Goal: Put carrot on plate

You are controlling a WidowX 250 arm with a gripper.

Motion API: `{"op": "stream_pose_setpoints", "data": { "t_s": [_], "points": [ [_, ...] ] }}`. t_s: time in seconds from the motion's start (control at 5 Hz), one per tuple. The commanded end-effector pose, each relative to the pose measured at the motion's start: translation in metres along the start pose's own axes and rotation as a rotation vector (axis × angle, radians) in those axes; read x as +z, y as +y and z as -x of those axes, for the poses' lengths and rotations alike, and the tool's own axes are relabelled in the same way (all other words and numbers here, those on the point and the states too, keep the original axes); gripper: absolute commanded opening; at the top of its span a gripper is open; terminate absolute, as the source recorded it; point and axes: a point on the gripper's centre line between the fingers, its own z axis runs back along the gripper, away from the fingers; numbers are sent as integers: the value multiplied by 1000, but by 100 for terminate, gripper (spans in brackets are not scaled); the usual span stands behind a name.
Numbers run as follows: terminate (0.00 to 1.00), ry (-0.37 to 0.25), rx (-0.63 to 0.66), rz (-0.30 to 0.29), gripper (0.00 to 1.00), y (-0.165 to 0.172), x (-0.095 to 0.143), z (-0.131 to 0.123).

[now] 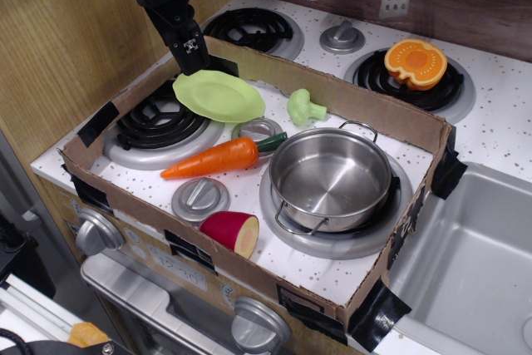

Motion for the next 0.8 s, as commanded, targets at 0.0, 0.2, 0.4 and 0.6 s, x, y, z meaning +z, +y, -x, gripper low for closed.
{"op": "stream_pose_setpoints", "data": {
  "t_s": [0.0,0.2,0.4,0.6],
  "points": [
    [0,0,0,0,100,0,0,0],
    [0,9,-14,-62,100,-28,20,6],
    [0,46,24,-87,100,-53,33,8],
    [0,30,-22,-93,100,-73,31,10]
  ]
}}
